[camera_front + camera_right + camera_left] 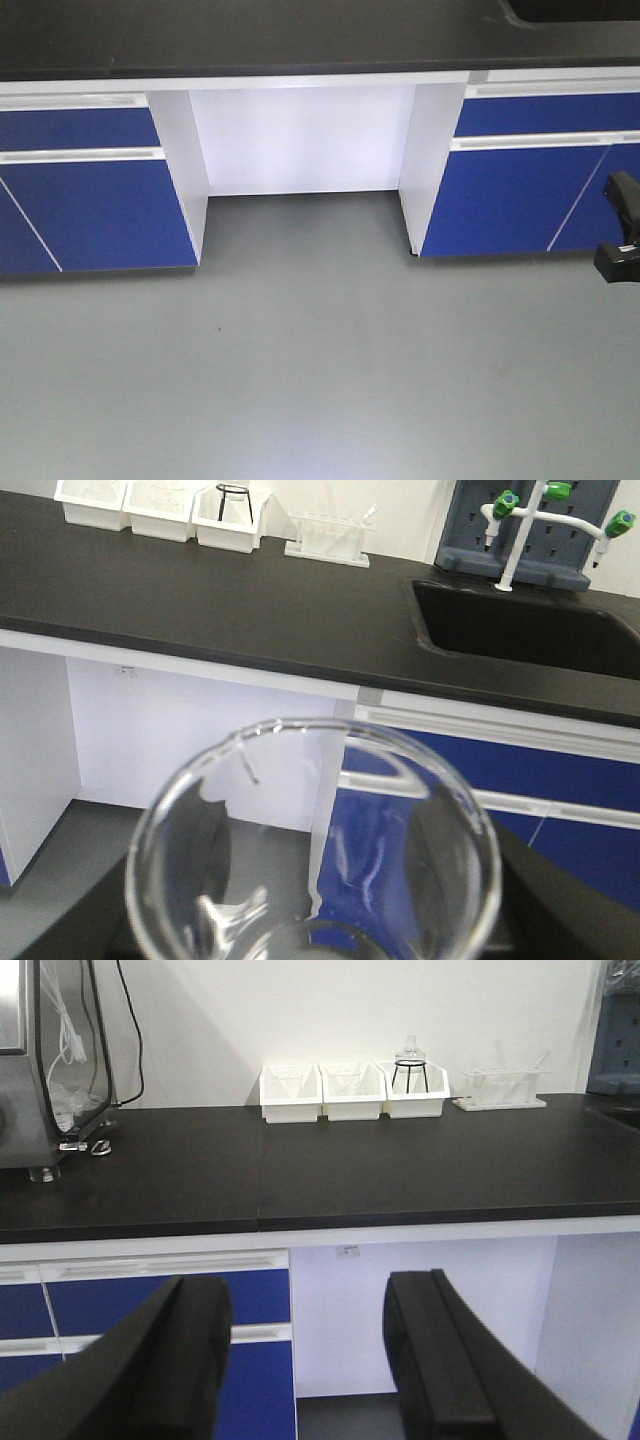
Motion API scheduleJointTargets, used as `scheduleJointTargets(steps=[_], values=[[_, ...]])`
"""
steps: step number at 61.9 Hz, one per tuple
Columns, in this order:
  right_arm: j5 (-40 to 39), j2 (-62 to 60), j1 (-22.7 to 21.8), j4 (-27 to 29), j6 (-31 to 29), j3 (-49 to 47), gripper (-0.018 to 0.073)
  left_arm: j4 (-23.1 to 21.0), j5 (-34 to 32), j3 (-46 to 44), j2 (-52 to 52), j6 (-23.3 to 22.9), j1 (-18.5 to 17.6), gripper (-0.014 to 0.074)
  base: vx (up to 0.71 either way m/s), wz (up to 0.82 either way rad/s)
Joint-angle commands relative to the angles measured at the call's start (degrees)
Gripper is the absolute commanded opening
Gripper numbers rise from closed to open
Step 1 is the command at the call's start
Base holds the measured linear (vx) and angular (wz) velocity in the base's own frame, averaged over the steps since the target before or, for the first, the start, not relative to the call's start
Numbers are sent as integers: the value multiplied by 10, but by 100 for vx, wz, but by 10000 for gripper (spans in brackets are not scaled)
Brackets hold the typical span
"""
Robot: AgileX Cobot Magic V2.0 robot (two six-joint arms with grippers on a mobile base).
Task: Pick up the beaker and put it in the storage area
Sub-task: 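Hold the beaker in the right gripper while driving to the other bench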
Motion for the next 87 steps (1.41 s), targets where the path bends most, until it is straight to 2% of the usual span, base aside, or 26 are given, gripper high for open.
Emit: scheduleJointTargets(steps=[1, 36, 48, 64, 87], values=[[-45, -3, -1, -1, 0, -18, -8, -3, -44, -19, 1, -4, -5, 478, -32, -4], [-44, -3, -1, -1, 0, -18, -8, -3, -44, -19, 1, -4, -5, 478, -28, -19], [-44, -3, -1, -1, 0, -18, -8, -3, -44, -19, 1, -4, -7, 478, -20, -62], [-44, -3, -1, -1, 0, -18, -8, -3, -44, -19, 1, -4, -35, 478, -17, -78], [-44, -3, -1, -1, 0, -18, -8, -3, -44, -19, 1, -4, -35, 478, -12, -66]])
